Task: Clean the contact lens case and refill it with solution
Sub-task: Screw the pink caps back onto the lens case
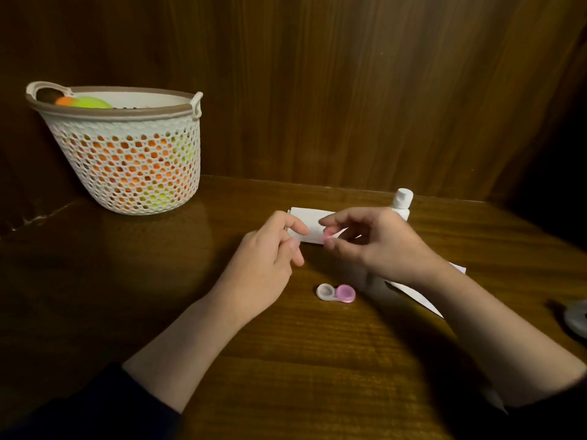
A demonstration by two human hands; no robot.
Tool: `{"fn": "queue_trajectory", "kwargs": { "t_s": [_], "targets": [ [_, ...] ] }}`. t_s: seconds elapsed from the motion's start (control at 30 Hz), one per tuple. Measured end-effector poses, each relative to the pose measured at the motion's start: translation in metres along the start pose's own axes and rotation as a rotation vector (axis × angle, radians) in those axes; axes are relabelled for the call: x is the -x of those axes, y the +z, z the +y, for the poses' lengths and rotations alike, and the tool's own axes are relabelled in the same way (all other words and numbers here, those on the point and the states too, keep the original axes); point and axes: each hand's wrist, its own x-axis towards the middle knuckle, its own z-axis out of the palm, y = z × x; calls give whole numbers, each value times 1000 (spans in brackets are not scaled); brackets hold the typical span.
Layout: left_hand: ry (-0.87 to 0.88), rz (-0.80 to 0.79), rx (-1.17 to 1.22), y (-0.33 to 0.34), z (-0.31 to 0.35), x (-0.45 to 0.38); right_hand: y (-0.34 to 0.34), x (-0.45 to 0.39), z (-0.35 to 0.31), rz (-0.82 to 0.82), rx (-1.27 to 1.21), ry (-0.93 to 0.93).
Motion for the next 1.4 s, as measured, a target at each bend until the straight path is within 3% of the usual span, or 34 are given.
{"fn": "queue_trajectory", "kwargs": {
  "t_s": [0.17, 0.33, 0.5, 0.6, 0.87, 1.07, 1.4],
  "targets": [
    [-43, -12, 228, 1, 4, 1, 4, 31, -9, 119, -247, -61],
    [-72, -89, 399, 3, 8, -1, 6, 39, -18, 141, -208, -82],
    [-50, -110, 458, 3, 7, -2, 11, 43, -21, 71, -341, -4],
    [-44, -125, 466, 4, 5, -2, 11, 43, -21, 60, -251, -30],
    [-69, -135, 410, 6, 3, -2, 3, 42, -19, 1, -91, -35],
    [-58, -66, 154, 6, -1, -1, -2, 40, -14, -228, 50, 55],
    [-58, -66, 109, 6, -2, -1, 7, 36, -8, -270, 41, 43]
  ]
}}
